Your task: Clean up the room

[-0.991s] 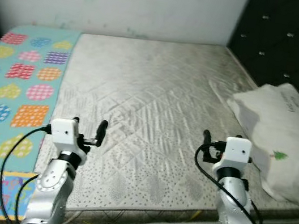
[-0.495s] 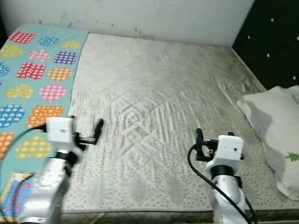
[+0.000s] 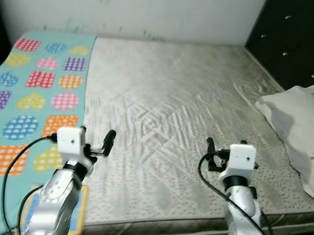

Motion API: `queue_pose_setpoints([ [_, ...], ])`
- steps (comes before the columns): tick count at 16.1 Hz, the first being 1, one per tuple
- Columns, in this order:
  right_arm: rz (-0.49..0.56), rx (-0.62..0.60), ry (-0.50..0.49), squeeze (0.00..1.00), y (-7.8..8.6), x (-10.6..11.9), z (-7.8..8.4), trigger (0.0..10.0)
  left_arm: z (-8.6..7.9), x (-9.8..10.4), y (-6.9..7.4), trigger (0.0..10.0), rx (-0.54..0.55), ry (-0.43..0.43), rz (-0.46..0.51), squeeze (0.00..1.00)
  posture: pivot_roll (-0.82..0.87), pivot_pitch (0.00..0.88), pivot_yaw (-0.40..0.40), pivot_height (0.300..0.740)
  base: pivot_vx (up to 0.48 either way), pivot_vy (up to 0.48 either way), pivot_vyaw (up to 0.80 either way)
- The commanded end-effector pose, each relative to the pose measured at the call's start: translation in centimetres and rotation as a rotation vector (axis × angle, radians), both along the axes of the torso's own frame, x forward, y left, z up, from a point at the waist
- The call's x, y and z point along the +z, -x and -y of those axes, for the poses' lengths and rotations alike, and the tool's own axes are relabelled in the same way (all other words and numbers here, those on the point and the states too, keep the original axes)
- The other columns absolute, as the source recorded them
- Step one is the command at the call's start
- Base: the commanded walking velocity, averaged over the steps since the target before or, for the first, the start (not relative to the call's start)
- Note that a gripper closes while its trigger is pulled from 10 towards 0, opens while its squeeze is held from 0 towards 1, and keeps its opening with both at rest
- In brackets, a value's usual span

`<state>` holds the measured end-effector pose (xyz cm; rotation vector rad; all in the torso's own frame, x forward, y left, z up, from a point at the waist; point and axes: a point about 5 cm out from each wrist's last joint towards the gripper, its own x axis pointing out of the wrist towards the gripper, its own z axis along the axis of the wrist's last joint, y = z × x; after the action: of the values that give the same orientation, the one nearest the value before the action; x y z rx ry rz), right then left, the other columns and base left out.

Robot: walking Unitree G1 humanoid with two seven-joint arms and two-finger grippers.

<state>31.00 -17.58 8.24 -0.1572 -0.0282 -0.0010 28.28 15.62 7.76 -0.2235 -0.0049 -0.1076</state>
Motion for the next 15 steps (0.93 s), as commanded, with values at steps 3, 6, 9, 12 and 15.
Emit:
queue_pose_setpoints([
  [3, 0.015, 0.016, -0.010, 0.00, -0.15, 0.35, -0.62, 10.0, -0.88, -0.06, 0.14, 10.0, 0.016, -0.020, -0.005, 0.00, -0.07, 0.000, 0.023, 0.740, 0.000, 0.444, 0.00],
  [6, 0.015, 0.021, -0.011, 0.00, -0.21, 0.34, -0.76, 10.0, -0.83, -0.09, 0.14, 10.0, 0.015, -0.022, -0.008, 0.00, -0.07, 0.000, 0.025, 0.740, 0.000, 0.447, 0.00],
  [9, 0.021, 0.042, 0.020, 0.00, -0.22, 0.41, -0.97, 10.0, -0.83, -0.16, 0.17, 10.0, 0.011, -0.024, -0.012, 0.00, -0.07, 0.000, 0.024, 0.740, 0.000, 0.459, 0.00],
  [12, 0.018, 0.043, 0.029, 0.00, -0.18, 0.33, -0.96, 10.0, -0.84, -0.24, 0.20, 10.0, 0.011, -0.025, -0.014, 0.00, -0.07, 0.000, 0.024, 0.740, 0.000, 0.465, 0.00],
  [15, 0.020, 0.043, 0.030, 0.00, -0.16, 0.34, -0.94, 10.0, -0.80, -0.26, 0.19, 10.0, 0.014, -0.027, -0.017, 0.00, -0.07, 0.000, 0.026, 0.740, 0.000, 0.464, 0.00],
])
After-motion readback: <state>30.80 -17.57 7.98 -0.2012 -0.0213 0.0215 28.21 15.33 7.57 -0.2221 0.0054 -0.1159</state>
